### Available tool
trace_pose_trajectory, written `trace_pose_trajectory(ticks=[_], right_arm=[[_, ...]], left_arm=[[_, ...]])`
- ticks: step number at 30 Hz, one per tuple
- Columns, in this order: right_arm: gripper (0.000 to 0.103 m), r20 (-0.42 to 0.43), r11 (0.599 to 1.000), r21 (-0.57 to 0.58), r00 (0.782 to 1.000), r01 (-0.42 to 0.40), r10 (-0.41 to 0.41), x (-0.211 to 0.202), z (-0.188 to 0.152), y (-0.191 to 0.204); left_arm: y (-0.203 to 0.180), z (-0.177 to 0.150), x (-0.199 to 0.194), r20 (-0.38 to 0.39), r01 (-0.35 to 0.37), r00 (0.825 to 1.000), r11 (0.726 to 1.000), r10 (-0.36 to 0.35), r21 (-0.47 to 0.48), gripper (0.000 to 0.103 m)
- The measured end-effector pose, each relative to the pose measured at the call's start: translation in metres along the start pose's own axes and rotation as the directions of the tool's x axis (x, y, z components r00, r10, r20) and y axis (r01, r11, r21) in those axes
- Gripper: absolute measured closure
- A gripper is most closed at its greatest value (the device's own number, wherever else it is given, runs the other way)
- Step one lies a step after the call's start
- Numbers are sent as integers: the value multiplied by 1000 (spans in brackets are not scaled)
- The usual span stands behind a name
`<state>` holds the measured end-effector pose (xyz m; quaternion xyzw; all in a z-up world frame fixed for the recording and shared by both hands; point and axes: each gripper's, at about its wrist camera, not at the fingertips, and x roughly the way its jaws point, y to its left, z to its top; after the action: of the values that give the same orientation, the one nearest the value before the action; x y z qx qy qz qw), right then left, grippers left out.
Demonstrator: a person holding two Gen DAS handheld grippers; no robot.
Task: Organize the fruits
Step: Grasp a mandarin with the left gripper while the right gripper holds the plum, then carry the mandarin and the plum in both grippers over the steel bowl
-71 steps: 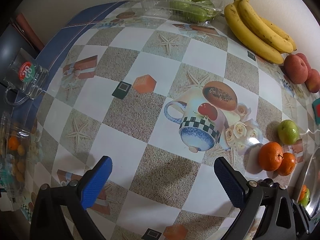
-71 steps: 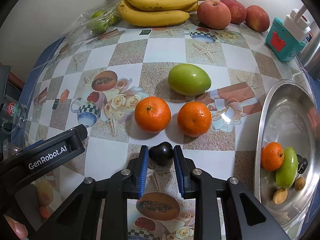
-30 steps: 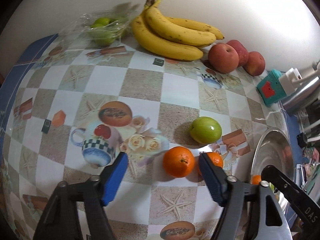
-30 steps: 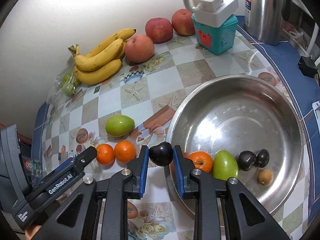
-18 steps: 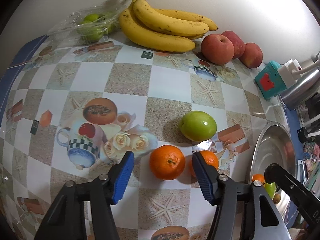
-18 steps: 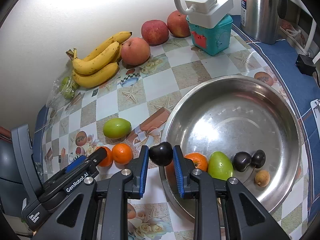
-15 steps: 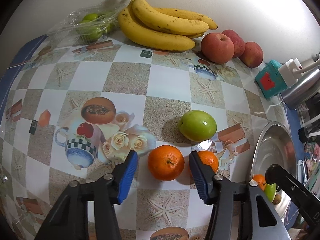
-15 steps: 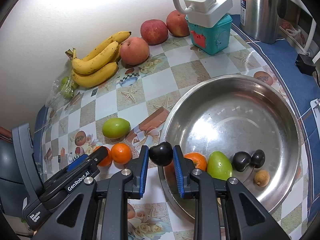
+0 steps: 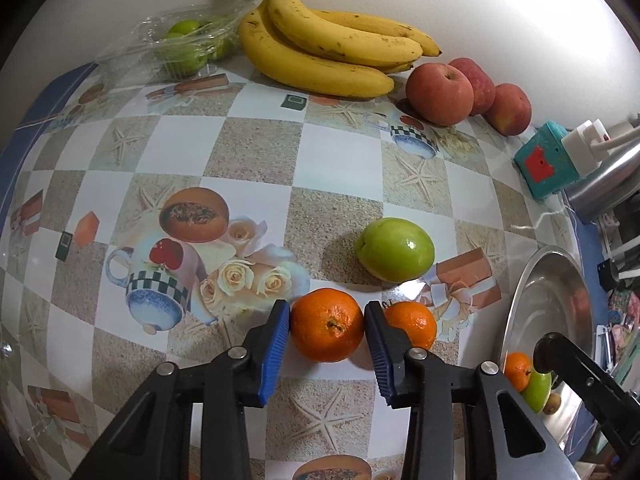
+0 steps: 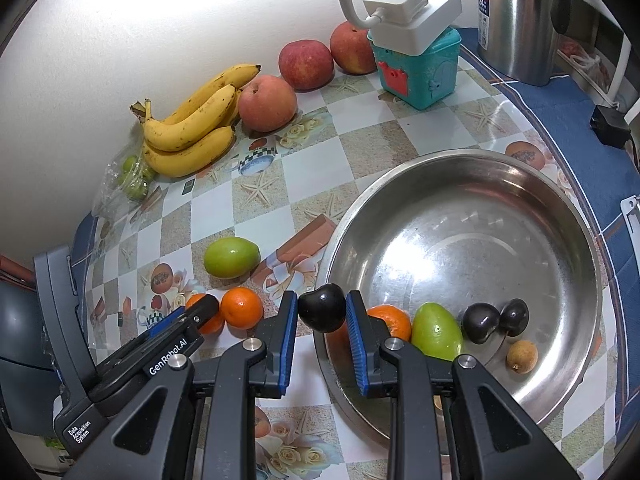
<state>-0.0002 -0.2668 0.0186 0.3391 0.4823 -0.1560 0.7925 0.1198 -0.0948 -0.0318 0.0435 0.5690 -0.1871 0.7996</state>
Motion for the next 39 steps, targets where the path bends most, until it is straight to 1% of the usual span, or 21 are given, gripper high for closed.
trace_pose_trajectory(ticks=[4,10,15,20,23,30,35,39], right_arm=[[77,-1,1000,6,1000,-3,3,0,0,-1],[77,-3,1000,7,1000,-4,4,0,0,-2],[77,-6,1000,18,1000,2,-2,0,0,-5],[77,-16,998,49,1000,27,-27,1,1,-19],[77,-18,996,77,999,36,-35,1,2,-31],[77,-20,986,149,997,71,-68,-1,5,-61],[77,-7,977,198,997,78,-78,-6,7,-87],[77,4,974,211,996,82,-84,-8,10,-100]], left_arm=[[5,1,-6,13,-2,1000,1000,2,-18,62],[4,5,-23,56,1,998,1000,1,-25,63],[-2,7,-37,88,18,996,1000,-16,-23,63],[-19,7,-46,108,29,994,1000,-29,0,63],[-35,4,-49,114,25,993,999,-29,31,63],[-81,-6,-48,106,51,992,989,-66,141,63],[-115,-16,-45,116,68,989,973,-96,223,62],[-138,-23,-44,144,71,983,954,-117,290,62]])
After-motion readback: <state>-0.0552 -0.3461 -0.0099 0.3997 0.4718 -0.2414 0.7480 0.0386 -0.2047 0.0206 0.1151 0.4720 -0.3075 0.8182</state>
